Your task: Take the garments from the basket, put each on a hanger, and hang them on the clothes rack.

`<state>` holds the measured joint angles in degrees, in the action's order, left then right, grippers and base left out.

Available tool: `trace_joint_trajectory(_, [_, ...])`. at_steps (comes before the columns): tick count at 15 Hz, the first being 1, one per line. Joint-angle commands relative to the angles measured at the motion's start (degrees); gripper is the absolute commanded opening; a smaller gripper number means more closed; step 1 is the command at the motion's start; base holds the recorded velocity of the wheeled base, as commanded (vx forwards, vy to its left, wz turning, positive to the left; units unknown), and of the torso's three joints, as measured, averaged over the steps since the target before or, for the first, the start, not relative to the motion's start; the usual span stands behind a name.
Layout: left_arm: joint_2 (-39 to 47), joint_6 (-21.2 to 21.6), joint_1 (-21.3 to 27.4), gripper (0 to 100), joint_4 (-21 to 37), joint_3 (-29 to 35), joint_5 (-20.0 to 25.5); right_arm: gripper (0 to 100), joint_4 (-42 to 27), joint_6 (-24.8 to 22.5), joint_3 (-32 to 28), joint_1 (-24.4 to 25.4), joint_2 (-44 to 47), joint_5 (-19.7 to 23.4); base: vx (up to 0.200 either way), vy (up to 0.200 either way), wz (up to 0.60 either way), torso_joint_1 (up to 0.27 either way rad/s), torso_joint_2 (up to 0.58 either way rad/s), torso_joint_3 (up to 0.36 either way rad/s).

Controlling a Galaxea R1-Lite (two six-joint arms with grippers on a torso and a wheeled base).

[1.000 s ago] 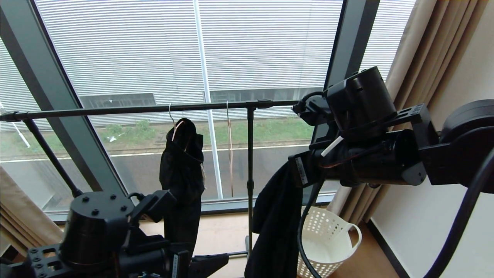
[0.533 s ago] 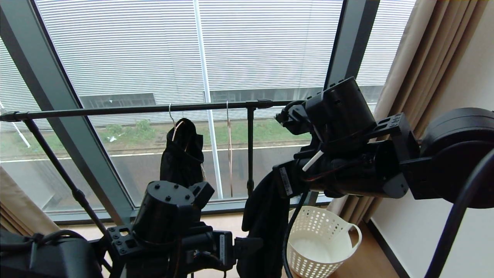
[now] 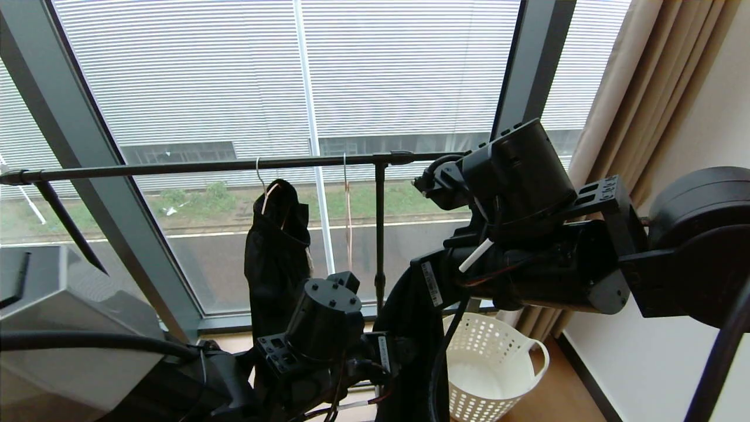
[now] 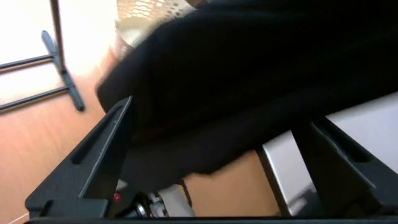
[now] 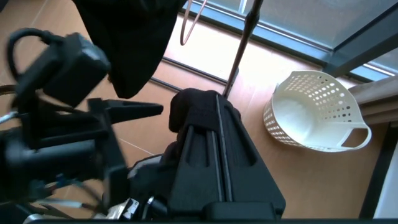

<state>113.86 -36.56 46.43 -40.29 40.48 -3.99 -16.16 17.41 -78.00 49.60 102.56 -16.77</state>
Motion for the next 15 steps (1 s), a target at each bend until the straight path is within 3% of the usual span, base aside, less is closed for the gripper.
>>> trace_joint_trajectory(1, [3.03, 0.00, -0.20, 100, -0.05, 0.47, -1.55, 0, -0.01, -0.01, 0.48, -0.03, -1.22, -0.01, 0.000, 0.000, 0.00, 0.000, 0.00, 0.000])
trace_joint_trajectory(9, [3.47, 0.26, -4.60, 100, -0.14, -0.93, -2.25, 0, 0.17, 0.17, 1.35, -0.30, -3.42, -0.10, 0.000, 0.000, 0.00, 0.000, 0.00, 0.000])
trace_joint_trajectory(15, [6.11, 1.05, -4.95, 100, -0.14, -0.85, -2.25, 0, 0.08, 0.17, 1.71, -0.56, -5.09, -0.10, 0.000, 0.000, 0.00, 0.000, 0.00, 0.000])
